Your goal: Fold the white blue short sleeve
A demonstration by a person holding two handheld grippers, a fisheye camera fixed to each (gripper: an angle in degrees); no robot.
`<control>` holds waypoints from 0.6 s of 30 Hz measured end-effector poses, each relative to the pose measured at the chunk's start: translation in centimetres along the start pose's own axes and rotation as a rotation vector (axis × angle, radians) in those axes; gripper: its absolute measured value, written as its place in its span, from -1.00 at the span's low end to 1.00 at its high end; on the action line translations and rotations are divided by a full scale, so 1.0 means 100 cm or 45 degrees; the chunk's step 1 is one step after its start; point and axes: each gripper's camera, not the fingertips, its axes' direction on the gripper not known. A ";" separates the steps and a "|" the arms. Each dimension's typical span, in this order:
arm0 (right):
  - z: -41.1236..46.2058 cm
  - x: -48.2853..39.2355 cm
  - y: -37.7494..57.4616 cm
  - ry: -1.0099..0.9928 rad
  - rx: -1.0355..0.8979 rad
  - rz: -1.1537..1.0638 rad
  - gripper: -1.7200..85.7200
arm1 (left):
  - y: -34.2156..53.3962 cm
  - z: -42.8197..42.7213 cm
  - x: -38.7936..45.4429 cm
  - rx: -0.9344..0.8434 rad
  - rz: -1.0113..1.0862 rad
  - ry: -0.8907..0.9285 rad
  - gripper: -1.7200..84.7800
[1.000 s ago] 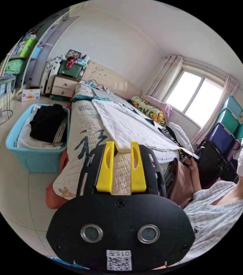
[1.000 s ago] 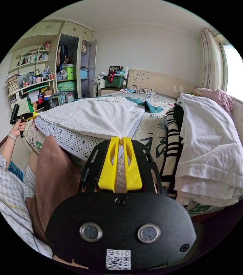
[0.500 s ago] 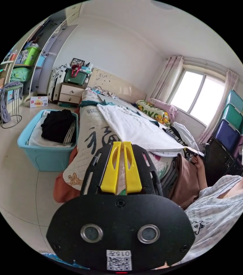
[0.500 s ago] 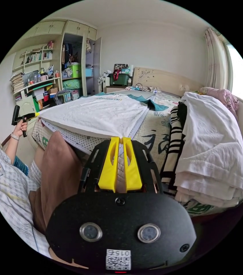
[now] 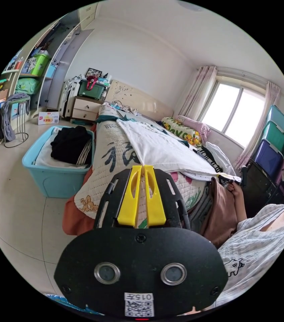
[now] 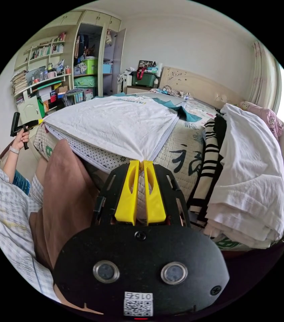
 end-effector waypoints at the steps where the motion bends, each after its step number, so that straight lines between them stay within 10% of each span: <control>1: -0.003 -0.005 -0.003 0.014 -0.001 -0.009 -0.89 | -0.003 -0.001 0.005 0.000 0.017 -0.021 -0.97; 18: -0.081 -0.047 -0.069 0.034 0.031 -0.018 -0.89 | -0.050 -0.008 0.053 0.009 0.121 -0.229 -0.94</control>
